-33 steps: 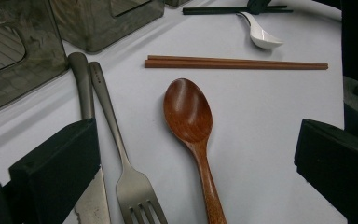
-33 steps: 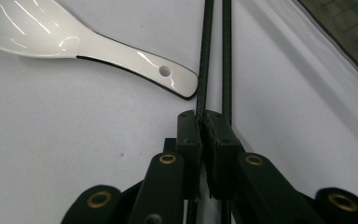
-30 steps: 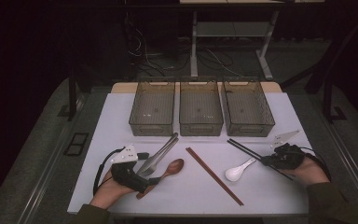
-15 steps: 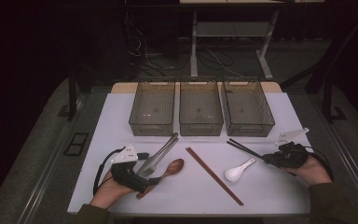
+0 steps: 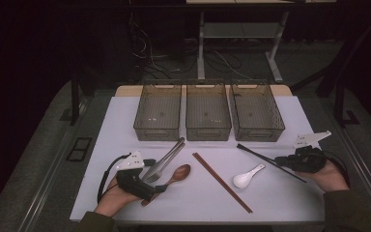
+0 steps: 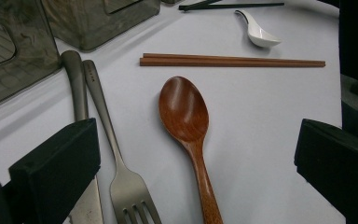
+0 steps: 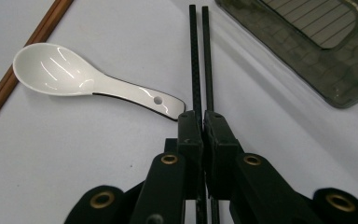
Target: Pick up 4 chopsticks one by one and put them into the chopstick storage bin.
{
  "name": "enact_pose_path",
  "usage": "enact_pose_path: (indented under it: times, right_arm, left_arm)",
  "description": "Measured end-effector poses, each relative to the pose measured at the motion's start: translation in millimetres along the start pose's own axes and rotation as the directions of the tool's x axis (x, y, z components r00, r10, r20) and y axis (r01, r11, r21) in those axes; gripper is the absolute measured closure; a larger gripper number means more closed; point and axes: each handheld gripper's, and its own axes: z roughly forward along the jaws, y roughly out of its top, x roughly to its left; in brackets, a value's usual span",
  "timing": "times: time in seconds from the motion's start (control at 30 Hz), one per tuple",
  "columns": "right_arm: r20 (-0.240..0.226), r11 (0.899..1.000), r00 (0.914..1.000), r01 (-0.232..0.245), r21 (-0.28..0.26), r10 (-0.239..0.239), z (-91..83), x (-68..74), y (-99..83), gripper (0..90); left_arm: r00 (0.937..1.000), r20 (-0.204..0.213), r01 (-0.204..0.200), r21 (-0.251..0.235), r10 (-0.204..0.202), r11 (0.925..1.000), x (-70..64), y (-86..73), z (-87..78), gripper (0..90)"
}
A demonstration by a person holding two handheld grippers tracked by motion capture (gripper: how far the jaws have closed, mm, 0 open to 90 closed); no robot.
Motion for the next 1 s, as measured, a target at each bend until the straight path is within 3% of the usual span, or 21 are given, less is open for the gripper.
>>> enact_pose_path:
  times: [0.33, 1.0]
  right_arm:
    - [-0.021, 0.996, 0.9997, -0.018, -0.082, 0.016, -13.3, -0.1, 1.8, 85.7]
    - [-0.028, 0.989, 0.9996, -0.008, -0.151, 0.004, -20.9, 9.9, 21.3, 85.7]
  left_arm:
    - [1.0, 0.002, -0.004, -0.005, 0.004, 1.0, -1.2, -0.9, 4.0, 0.0]
    - [0.9998, -0.015, 0.009, 0.008, -0.009, 0.9999, 1.6, -4.8, 10.1, 0.0]
